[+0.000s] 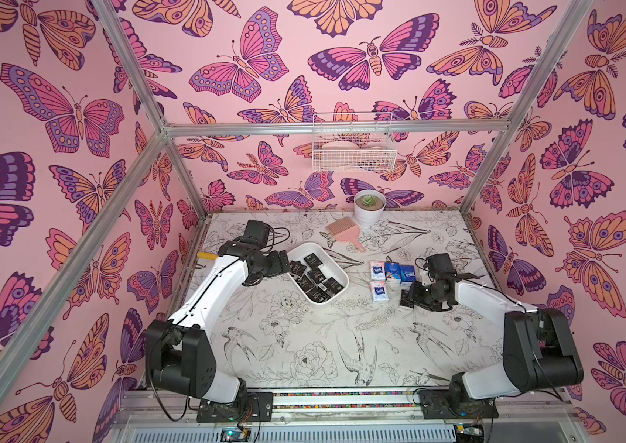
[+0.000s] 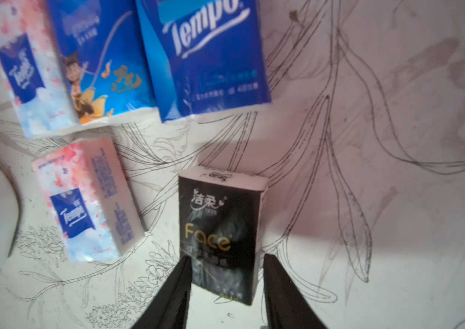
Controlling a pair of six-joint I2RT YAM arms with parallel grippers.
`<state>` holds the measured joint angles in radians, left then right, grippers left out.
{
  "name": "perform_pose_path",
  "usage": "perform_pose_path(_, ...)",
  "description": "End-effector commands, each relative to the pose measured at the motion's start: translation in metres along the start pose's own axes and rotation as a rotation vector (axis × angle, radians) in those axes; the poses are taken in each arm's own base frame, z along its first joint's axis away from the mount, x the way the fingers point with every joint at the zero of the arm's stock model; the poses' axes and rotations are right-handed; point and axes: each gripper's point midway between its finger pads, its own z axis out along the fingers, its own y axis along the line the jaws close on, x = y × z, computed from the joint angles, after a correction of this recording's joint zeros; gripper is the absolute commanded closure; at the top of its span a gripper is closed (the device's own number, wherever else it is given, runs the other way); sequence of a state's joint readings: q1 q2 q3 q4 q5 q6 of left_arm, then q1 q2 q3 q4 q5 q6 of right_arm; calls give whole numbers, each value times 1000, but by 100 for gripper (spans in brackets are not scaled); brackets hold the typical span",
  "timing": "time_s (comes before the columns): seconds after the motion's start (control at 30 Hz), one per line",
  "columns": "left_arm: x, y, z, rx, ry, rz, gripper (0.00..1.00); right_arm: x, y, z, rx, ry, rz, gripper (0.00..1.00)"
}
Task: Take the pocket tissues out of the storage box
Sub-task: Place the pocket tissues at the center of the board.
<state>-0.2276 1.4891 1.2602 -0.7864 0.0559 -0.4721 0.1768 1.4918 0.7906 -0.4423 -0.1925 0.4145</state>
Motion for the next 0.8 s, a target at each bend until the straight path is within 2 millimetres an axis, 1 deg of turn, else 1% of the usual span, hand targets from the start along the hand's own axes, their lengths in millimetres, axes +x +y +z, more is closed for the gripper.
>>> perform_pose_path(0.0, 1, 0, -1, -12, 8, 10, 0, -5, -12, 2, 72, 9, -12, 56)
perform_pose_path(0.13, 2, 1, -2, -13, 5, 13, 0, -10, -11, 6, 77, 10, -22, 59)
perform_pose_path(0.2, 2, 2, -2, -16, 5, 14, 0, -13, -10, 9, 72, 17, -30, 63)
perform_pose_path(0.23, 2, 2, -2, -16, 6, 16, 0, -12, -10, 14, 74, 37, -34, 66)
perform_pose_path(0.33, 3, 3, -2, -21, 3, 16, 0, -12, -2, 20, 38, 70, -57, 70)
perform_pose_path(0.5, 4, 4, -2, -23, 3, 16, 0, -11, 8, 27, 10, 100, -88, 72)
perform_pose_path(0.77, 3, 3, -2, -23, 4, 15, 0, -7, 25, 28, 0, 118, -146, 72)
